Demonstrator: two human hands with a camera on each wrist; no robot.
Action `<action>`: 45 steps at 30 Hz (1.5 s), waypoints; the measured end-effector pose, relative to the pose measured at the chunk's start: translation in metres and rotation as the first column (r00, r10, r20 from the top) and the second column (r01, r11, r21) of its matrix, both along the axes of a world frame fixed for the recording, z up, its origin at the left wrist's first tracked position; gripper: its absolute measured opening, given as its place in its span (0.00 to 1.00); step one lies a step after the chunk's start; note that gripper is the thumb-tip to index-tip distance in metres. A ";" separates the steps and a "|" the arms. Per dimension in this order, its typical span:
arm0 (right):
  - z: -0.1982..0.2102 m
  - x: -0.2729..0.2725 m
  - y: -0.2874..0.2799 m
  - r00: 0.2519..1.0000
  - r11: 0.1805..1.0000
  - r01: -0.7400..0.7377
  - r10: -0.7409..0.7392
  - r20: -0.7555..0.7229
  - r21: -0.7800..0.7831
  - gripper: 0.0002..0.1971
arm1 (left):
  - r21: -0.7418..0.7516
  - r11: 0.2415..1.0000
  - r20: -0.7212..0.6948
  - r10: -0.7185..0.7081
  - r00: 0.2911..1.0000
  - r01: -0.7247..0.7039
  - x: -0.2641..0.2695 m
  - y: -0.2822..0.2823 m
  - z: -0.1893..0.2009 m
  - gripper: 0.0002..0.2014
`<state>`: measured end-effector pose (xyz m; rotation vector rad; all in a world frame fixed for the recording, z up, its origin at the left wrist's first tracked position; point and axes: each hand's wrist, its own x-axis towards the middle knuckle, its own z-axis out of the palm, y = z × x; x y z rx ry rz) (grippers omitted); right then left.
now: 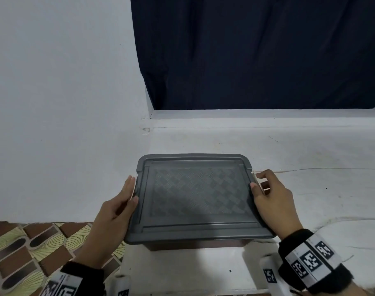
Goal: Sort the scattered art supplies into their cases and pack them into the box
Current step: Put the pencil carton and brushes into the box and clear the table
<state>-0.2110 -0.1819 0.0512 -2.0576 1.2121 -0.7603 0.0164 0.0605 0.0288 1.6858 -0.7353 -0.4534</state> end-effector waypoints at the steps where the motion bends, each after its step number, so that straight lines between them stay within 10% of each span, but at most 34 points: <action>1: 0.002 0.000 0.001 0.999 1.000 0.007 -0.008 -0.038 -0.023 0.06 | 0.030 0.998 0.021 -0.047 0.999 0.046 0.001 0.000 0.002 0.26; 17: 0.013 0.003 0.022 0.866 0.973 -0.156 0.051 -0.497 -0.171 0.29 | 0.346 0.921 0.150 -0.243 0.958 0.179 -0.001 -0.013 0.016 0.36; 34: 0.004 0.039 -0.021 0.924 0.948 -0.196 0.094 -0.370 -0.250 0.29 | 0.324 0.905 0.629 0.012 0.777 -0.276 0.018 -0.056 0.020 0.33; 45: 0.008 0.079 -0.081 0.915 0.949 -0.209 0.105 -0.389 -0.236 0.31 | 0.462 0.855 0.578 -0.090 0.811 -0.234 0.056 -0.128 0.030 0.37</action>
